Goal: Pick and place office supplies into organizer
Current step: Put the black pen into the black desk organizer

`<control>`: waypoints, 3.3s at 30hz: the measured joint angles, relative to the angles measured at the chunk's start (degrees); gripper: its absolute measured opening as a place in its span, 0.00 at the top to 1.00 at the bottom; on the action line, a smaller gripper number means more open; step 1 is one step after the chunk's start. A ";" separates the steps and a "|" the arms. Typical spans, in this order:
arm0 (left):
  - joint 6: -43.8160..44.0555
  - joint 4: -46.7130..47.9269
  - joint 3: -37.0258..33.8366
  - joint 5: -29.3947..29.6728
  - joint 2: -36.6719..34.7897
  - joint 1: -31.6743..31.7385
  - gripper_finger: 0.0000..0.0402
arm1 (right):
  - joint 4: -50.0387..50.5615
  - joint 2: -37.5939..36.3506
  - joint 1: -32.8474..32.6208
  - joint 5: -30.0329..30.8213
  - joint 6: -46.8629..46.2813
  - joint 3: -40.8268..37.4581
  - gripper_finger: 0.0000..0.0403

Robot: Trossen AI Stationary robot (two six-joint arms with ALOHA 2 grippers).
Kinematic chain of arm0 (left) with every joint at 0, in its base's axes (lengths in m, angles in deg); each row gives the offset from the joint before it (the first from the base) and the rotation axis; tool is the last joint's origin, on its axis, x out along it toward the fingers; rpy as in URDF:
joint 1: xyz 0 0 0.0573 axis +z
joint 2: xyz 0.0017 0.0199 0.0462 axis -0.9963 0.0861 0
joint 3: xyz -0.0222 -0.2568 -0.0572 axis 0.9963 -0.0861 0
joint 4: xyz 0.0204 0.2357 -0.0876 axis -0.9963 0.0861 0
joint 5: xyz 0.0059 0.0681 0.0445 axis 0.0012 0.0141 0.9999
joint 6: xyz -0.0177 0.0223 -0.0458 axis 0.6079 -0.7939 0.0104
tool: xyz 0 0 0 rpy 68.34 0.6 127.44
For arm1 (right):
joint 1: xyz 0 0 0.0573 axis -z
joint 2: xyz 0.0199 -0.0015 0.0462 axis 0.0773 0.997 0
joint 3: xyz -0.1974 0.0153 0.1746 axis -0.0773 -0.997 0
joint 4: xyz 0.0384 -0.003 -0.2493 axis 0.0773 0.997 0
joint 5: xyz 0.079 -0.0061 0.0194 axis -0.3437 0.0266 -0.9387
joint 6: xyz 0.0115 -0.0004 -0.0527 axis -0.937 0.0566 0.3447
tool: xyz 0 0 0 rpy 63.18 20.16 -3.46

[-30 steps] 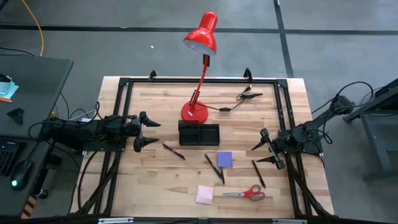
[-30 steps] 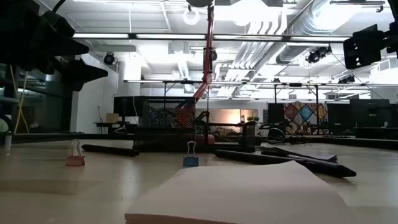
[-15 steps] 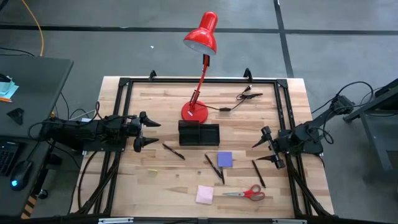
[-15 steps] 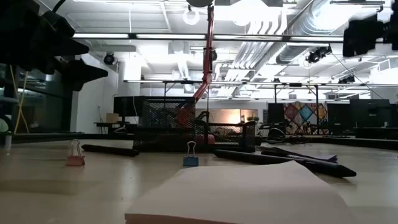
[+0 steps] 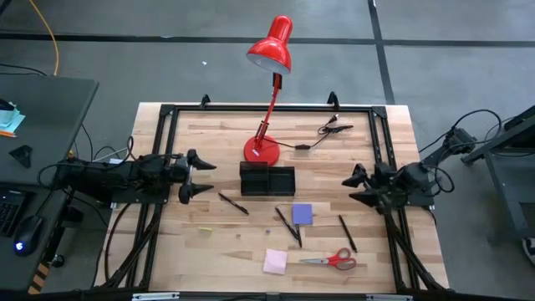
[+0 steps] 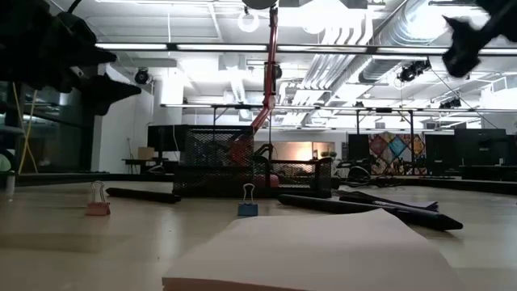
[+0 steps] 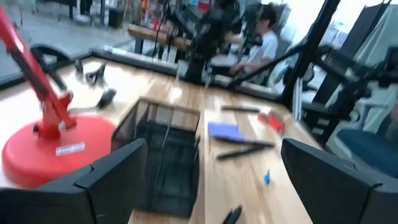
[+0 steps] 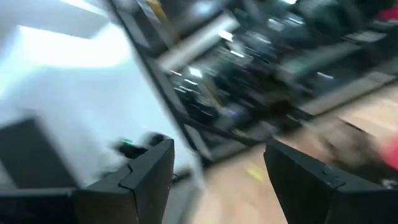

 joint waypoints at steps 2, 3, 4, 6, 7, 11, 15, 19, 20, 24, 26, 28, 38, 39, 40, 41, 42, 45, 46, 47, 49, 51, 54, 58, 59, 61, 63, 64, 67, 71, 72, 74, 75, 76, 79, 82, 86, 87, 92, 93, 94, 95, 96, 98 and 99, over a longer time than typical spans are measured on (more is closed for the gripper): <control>-0.39 -0.04 0.01 0.30 0.02 0.00 0.11 | 7.17 0.04 0.00 5.27 -1.80 0.00 0.40; -0.40 0.00 -0.01 0.30 0.02 -0.01 0.11 | 10.84 0.24 0.00 7.38 -4.96 0.02 0.40; -0.26 -0.02 0.01 0.31 0.02 -0.01 0.11 | 14.16 0.50 0.02 9.34 -8.68 0.02 0.40; -0.25 -0.04 -0.01 0.32 0.02 -0.01 0.11 | 18.67 1.16 0.04 11.22 -16.23 0.04 0.40; -0.28 -0.02 0.00 0.34 0.02 0.00 0.11 | 19.36 1.65 0.03 11.68 -19.68 0.04 0.40; -0.29 0.59 0.01 0.35 0.02 -0.01 0.11 | 19.88 5.88 0.02 13.33 -27.61 0.11 0.40; -0.36 1.17 0.00 0.36 0.02 0.00 0.11 | 14.89 12.61 0.02 12.98 -32.28 0.15 0.40; -0.42 1.16 0.01 0.36 0.02 0.00 0.11 | 8.28 21.08 -0.02 12.24 -33.26 1.97 0.40; -0.42 1.16 0.01 0.36 0.02 -0.02 0.11 | 8.43 23.46 -0.02 12.00 -33.60 3.48 0.40; -0.42 1.16 0.01 0.36 0.02 -0.01 0.11 | 13.49 34.35 -0.02 9.97 -34.13 12.75 0.40; -0.42 1.14 0.01 0.36 0.02 -0.01 0.11 | 19.82 39.36 -0.02 8.23 -33.66 19.50 0.40; -0.42 1.14 0.01 0.36 0.02 0.00 0.11 | 31.08 43.80 -0.02 6.71 -36.99 27.40 0.40; -0.42 1.11 0.01 0.36 0.02 -0.01 0.11 | 86.57 67.37 -2.49 -0.81 -65.39 57.42 0.40; -0.42 1.11 0.01 0.36 0.02 -0.01 0.11 | 88.69 69.38 -2.47 -2.82 -66.52 59.31 0.40; -0.42 1.11 0.01 0.36 0.02 -0.02 0.11 | 90.79 71.24 -2.32 -4.92 -67.53 60.91 0.40; -0.42 1.11 0.00 0.36 0.02 -0.02 0.11 | 92.90 73.05 -2.20 -7.13 -68.37 62.41 0.40; -0.42 1.11 0.01 0.36 0.02 0.00 0.11 | 95.06 74.85 -2.06 -9.00 -69.25 63.78 0.40; -0.42 1.11 0.01 0.36 0.02 -0.01 0.11 | 98.53 79.24 -1.84 -13.52 -70.96 66.45 0.40; -0.42 1.09 0.01 0.36 0.02 0.00 0.11 | 98.83 80.37 -1.84 -14.75 -71.00 66.94 0.40; -0.42 1.09 0.01 0.36 0.02 -0.02 0.11 | 98.85 81.34 -1.86 -15.74 -70.71 67.20 0.40; -0.42 1.09 0.01 0.36 0.02 -0.02 0.11 | 99.12 82.53 -1.86 -17.28 -70.78 67.30 0.40; -0.42 1.09 0.01 0.37 0.02 -0.02 0.11 | 99.70 83.13 -1.86 -18.77 -71.46 67.11 0.40; -0.42 1.09 0.01 0.37 0.02 -0.01 0.11 | 100.94 83.27 -1.86 -22.64 -72.61 67.07 0.40; -0.42 1.09 0.01 0.37 0.02 0.00 0.11 | 101.30 83.17 -2.32 -22.67 -75.27 67.05 0.40; -0.42 1.09 0.01 0.37 0.02 0.00 0.11 | 101.25 83.19 -2.22 -22.08 -75.19 67.04 0.40; -0.42 1.09 0.01 0.38 0.02 -0.02 0.11 | 100.75 83.26 -1.75 -22.96 -75.10 67.01 0.40; -0.42 1.09 0.01 0.38 0.02 0.00 0.11 | 98.98 83.97 -1.38 -23.57 -75.15 66.91 0.40; -0.42 1.09 0.01 0.36 0.02 0.00 0.11 | 97.39 84.18 -1.40 -22.41 -75.32 66.41 0.40; -0.42 1.09 0.01 0.36 0.02 -0.01 0.11 | 89.42 84.32 -1.46 -23.40 -75.17 63.36 0.40; -0.42 1.09 0.01 0.37 0.02 -0.02 0.11 | 86.12 84.35 -1.52 -28.15 -75.72 59.63 0.40; -0.42 1.09 0.01 0.38 0.02 -0.02 0.11 | 86.01 84.35 -1.66 -28.59 -76.28 58.91 0.40; -0.42 1.09 0.01 0.38 0.02 -0.02 0.11 | 85.57 84.35 -1.95 -28.58 -76.74 58.07 0.40; -0.42 1.09 0.01 0.36 0.02 0.00 0.11 | 85.29 84.35 -2.01 -28.66 -76.70 57.57 0.40; -0.42 1.09 0.01 0.37 0.02 -0.01 0.11 | 84.73 84.35 -2.01 -28.98 -76.66 57.07 0.40; -0.42 1.09 0.01 0.38 0.02 -0.01 0.11 | 80.89 84.20 -2.01 -30.32 -75.49 54.78 0.40; -0.42 1.09 0.01 0.36 0.02 -0.02 0.11 | 77.49 83.81 -2.01 -30.42 -75.15 53.32 0.40; -0.42 1.09 0.01 0.36 0.02 -0.02 0.11 | 76.23 83.58 -2.01 -30.55 -74.79 52.47 0.40; -0.42 1.09 0.01 0.36 0.02 -0.01 0.11 | 76.15 83.54 -2.01 -30.57 -74.55 52.33 0.41; -0.42 1.09 0.01 0.36 0.02 -0.01 0.11 | 75.72 83.59 -2.00 -30.89 -74.09 52.33 0.51; -0.42 1.09 0.01 0.36 0.02 -0.01 0.11 | 75.62 83.60 -1.99 -30.92 -74.03 52.30 0.54; -0.42 1.09 0.01 0.37 0.02 0.00 0.11 | 75.48 83.61 -1.99 -30.93 -74.00 52.28 0.58; -0.42 1.09 0.01 0.36 0.02 -0.02 0.11 | 75.37 83.62 -1.99 -30.92 -73.99 52.28 0.60; -0.42 1.09 0.01 0.36 0.02 0.00 0.11 | 75.27 83.65 -1.99 -30.92 -73.99 52.28 0.63; -0.42 1.09 0.01 0.36 0.02 -0.01 0.11 | 75.20 83.71 -1.99 -30.91 -73.98 52.28 0.68; -0.42 1.09 0.01 0.36 0.02 -0.02 0.11 | 75.16 83.71 -1.99 -30.89 -73.97 52.28 0.69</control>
